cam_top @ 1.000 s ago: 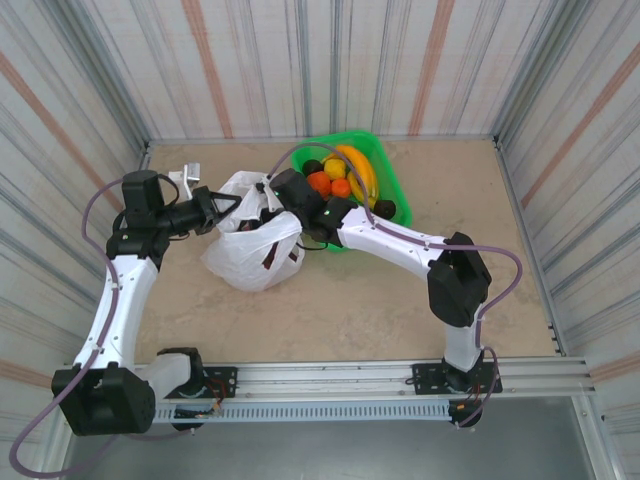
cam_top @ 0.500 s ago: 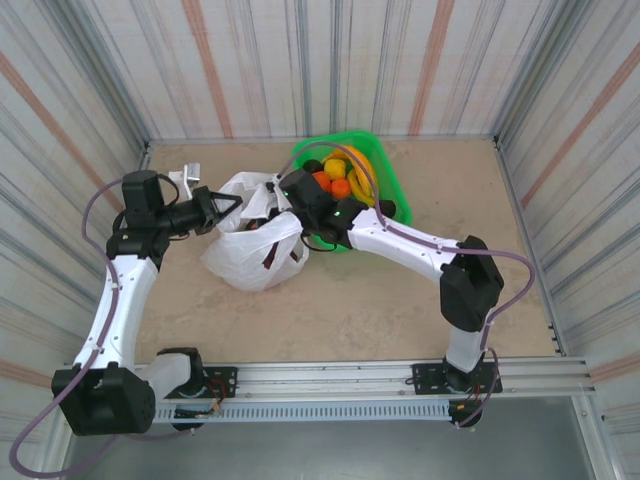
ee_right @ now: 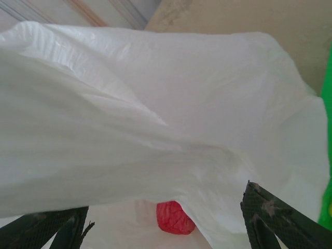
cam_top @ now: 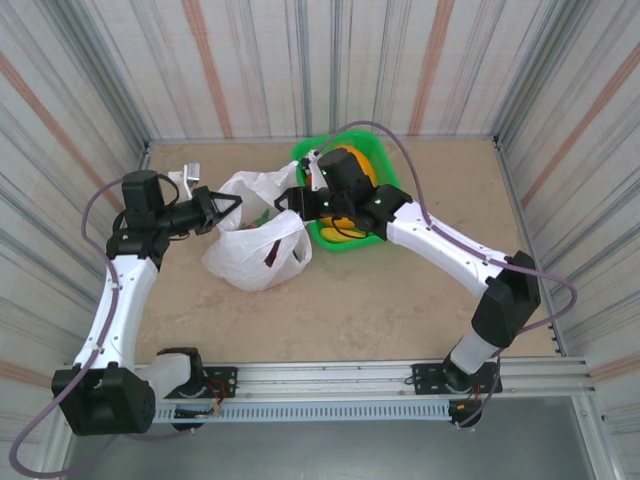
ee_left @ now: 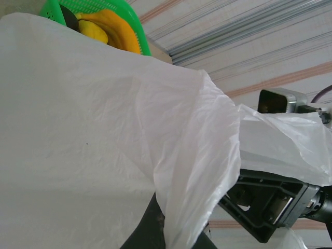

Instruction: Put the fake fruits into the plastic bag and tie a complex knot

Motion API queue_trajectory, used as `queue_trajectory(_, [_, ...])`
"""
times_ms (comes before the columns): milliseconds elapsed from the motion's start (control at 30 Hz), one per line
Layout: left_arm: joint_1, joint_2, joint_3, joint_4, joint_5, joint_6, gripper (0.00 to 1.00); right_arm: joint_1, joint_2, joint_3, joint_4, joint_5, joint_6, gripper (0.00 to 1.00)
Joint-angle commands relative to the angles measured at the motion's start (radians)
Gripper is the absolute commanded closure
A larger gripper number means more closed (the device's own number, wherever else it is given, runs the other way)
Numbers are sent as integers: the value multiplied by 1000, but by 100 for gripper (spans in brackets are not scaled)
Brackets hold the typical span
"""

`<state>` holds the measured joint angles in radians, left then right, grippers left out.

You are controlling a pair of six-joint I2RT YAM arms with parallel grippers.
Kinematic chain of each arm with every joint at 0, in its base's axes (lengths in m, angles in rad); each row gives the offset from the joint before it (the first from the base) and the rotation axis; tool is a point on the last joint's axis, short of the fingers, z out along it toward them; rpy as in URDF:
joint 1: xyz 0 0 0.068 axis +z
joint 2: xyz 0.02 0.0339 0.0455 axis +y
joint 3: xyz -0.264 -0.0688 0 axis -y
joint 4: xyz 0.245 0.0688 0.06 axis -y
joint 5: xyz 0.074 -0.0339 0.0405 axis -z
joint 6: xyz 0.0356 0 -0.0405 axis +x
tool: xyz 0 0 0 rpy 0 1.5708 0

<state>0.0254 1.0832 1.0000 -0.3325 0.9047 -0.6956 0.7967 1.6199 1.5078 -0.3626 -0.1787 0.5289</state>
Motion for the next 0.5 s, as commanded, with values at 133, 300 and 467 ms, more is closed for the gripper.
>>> queue_trajectory(133, [5,1,6,1,-5,11,100,-40,-96,5,-171,-21,-75,21])
queue_trajectory(300, [6,3,5,0,-4,8,100,-62,-144,-26,-252,-20,-100,10])
queue_trajectory(467, [5,3,8,0,-6,5,100,-108,-213,-56,-293,12,-95,6])
